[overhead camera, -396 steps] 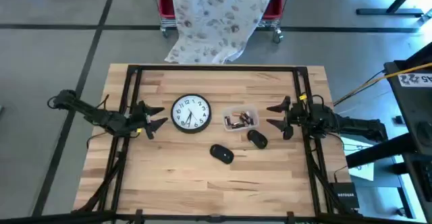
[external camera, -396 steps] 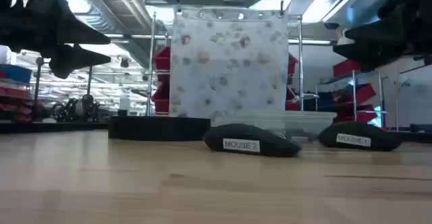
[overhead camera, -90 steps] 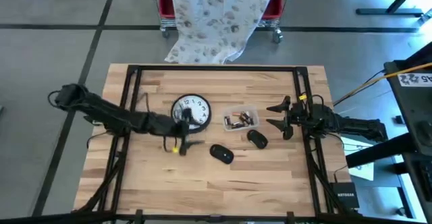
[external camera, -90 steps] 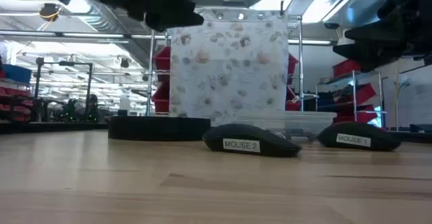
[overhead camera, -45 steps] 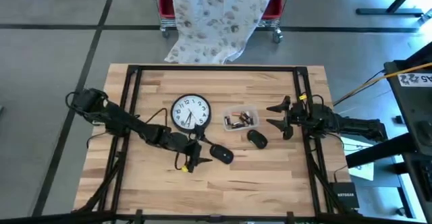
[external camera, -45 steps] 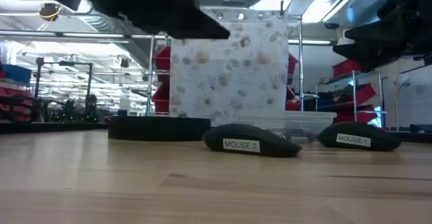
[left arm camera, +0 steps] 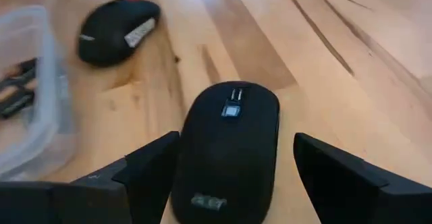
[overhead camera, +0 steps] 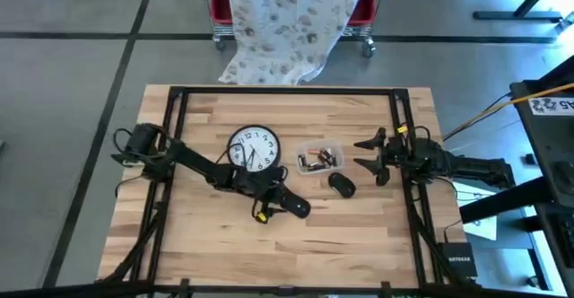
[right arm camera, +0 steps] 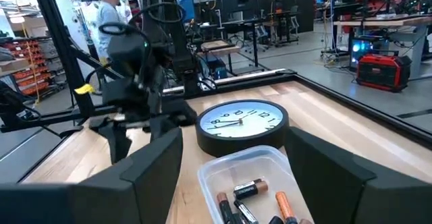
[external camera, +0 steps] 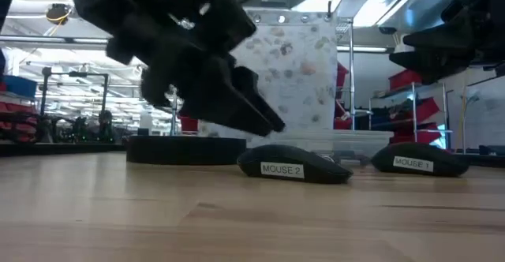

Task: Insert battery
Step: Prepare the left computer mouse for the battery insertion

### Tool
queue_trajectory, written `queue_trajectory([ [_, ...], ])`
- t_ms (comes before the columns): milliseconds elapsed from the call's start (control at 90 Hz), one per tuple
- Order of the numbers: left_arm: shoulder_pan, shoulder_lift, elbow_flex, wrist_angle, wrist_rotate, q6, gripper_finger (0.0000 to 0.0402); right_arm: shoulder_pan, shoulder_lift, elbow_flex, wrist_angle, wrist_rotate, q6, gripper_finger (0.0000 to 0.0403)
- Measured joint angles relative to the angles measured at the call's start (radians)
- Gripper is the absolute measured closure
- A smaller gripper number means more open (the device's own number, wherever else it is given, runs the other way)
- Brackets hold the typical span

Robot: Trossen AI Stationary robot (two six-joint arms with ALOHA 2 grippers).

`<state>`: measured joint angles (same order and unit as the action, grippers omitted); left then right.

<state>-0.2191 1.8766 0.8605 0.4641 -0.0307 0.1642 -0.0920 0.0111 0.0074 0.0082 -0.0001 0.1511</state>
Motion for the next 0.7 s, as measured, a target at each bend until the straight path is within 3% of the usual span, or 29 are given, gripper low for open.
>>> queue_trajectory([
  [344, 0.005, 0.092, 0.049, 0.002, -0.044, 0.028, 0.0127, 0.0, 0.0, 0.0, 0.0, 0.0, 0.0, 0.0155],
  [700, -0.003, 0.066, 0.06, -0.028, -0.109, 0.003, 0.0127, 0.0, 0.0, 0.0, 0.0, 0.0, 0.0, 0.0155],
])
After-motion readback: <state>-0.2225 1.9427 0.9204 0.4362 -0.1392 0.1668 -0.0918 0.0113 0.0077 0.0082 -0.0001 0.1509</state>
